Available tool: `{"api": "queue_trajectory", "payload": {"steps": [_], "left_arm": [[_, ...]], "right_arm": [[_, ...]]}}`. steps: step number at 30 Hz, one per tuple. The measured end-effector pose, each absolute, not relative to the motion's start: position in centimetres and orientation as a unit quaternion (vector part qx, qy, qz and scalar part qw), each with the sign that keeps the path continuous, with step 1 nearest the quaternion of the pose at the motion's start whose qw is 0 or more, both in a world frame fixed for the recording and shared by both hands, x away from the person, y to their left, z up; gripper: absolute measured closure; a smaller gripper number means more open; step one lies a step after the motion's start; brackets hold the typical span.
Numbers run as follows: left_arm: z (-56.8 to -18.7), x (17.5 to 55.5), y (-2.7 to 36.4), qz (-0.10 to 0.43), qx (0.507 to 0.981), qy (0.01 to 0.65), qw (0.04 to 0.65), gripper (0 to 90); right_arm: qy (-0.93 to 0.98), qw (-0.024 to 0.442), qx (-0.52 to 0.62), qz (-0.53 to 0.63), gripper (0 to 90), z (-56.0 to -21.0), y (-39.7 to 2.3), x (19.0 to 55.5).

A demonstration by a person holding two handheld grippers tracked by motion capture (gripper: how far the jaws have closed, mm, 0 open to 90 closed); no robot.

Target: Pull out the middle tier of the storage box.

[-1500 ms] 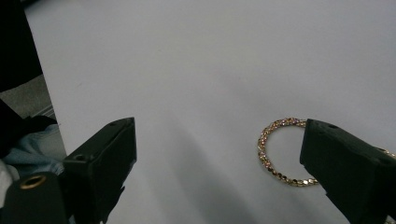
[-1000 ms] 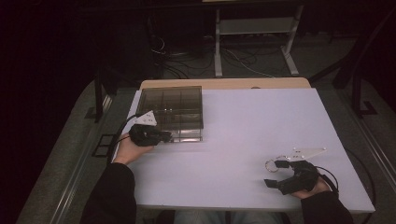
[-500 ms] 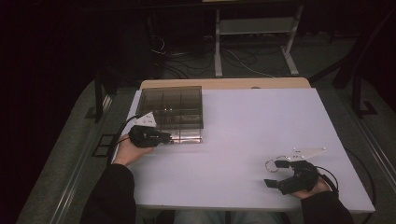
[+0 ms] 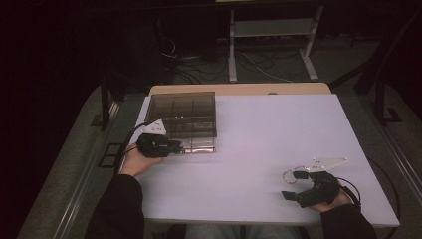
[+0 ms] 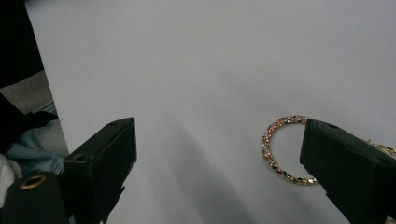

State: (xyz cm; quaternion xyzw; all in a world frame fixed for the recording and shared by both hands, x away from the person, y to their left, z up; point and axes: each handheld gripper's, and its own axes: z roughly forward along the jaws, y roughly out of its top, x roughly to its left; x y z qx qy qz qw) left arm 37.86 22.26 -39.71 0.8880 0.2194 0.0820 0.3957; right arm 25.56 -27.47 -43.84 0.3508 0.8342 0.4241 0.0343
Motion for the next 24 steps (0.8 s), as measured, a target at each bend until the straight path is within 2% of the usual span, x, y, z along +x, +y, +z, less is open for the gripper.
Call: {"api": "queue_trajectory", "payload": {"steps": [9, 24], "left_arm": [[-38.7, 37.1, 22.6, 0.088, 0.884, 0.244, 0.388, 71.4], [-36.9, 35.6, 21.6, 0.093, 0.868, 0.279, 0.401, 62.1]], "right_arm": [[0.831, 0.035, 0.354, 0.427, 10.1, -43.8, -27.6, 25.5], [0.829, 0.036, 0.353, 0.431, 10.1, -43.6, -27.7, 25.3]]}}
